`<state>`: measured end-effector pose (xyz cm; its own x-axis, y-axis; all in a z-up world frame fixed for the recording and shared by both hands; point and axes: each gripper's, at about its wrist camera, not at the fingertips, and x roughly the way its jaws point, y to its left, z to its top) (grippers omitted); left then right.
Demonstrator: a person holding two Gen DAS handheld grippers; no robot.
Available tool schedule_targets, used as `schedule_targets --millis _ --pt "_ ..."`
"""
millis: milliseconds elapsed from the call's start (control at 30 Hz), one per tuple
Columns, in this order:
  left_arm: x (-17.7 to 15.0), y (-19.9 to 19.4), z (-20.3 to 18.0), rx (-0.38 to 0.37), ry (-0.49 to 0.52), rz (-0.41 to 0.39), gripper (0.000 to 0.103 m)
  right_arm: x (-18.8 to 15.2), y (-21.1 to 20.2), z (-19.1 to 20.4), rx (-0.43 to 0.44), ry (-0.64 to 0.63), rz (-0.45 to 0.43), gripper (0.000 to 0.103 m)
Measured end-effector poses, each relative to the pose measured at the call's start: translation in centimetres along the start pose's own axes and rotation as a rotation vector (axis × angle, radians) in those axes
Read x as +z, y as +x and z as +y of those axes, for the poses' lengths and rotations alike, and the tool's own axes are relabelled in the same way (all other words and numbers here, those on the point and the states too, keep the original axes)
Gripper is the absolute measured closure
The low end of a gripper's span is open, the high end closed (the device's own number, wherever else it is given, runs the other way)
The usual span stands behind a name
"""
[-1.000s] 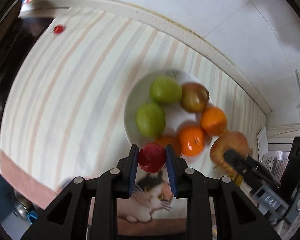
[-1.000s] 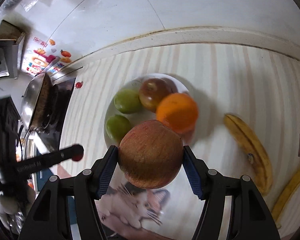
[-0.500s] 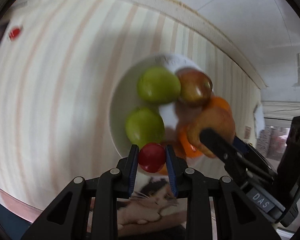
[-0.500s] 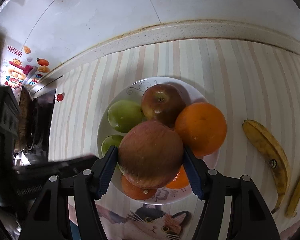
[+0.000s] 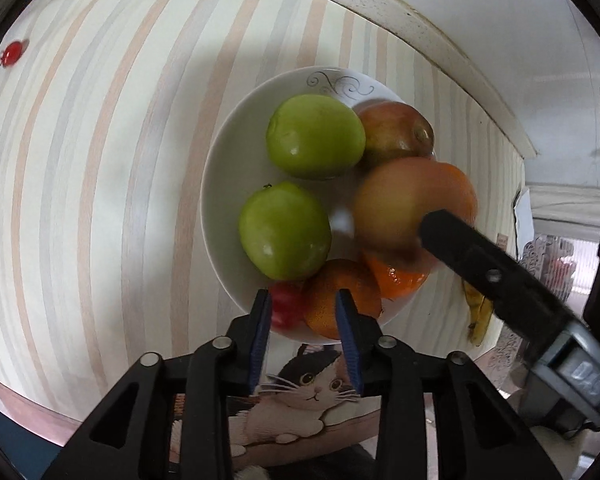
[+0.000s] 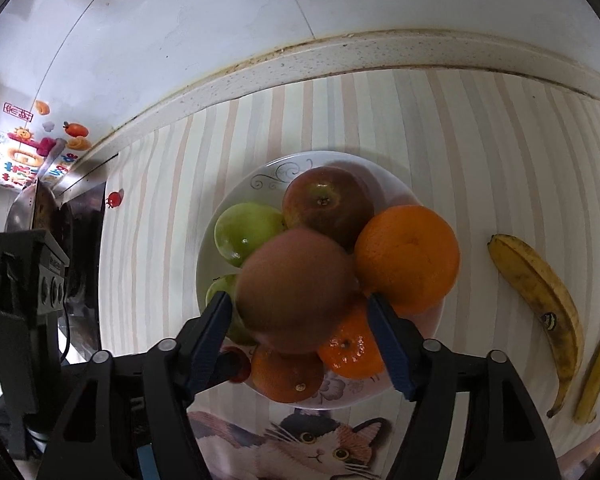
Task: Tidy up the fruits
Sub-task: 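Lower the cherry tomato and red apple onto the white plate, opening both grippers, then move both grippers toward the two bananas beside the plate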
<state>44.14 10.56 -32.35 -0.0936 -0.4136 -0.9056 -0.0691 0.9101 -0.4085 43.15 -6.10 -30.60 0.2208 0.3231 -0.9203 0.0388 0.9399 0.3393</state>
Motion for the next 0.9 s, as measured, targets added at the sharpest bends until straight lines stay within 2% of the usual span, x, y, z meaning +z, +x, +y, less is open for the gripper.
schedule_targets --millis 33,167,267,300,467,633,900 --pt "0.0 0.0 0.0 0.001 0.004 0.000 0.065 -0.1 -0.3 -0.1 -0.005 -0.001 -0.003 0.024" --pt "-0.2 -0.2 -0.3 0.020 0.026 -0.014 0.039 -0.3 -1.5 -0.4 -0.013 0.008 -0.018 0.022" --pt "-0.5 -1.0 -0.7 0.054 0.056 -0.042 0.021 -0.5 -2.6 -0.8 -0.047 0.013 -0.041 0.012" --pt "-0.7 -1.5 -1.1 0.089 0.075 -0.059 0.016 -0.6 -2.9 -0.9 -0.061 0.011 -0.045 0.010" --pt "-1.3 -3.9 -1.6 0.227 0.131 -0.156 0.009 -1.9 -4.7 -1.3 -0.169 -0.017 -0.081 0.006" --pt "-2.6 -6.3 -2.1 0.281 0.144 -0.237 0.009 -4.0 -6.4 -1.3 -0.216 -0.048 -0.118 0.006" --pt "-6.1 -9.9 -3.9 0.313 0.187 -0.322 0.009 -7.5 -11.3 -0.4 -0.221 -0.079 -0.205 0.006"
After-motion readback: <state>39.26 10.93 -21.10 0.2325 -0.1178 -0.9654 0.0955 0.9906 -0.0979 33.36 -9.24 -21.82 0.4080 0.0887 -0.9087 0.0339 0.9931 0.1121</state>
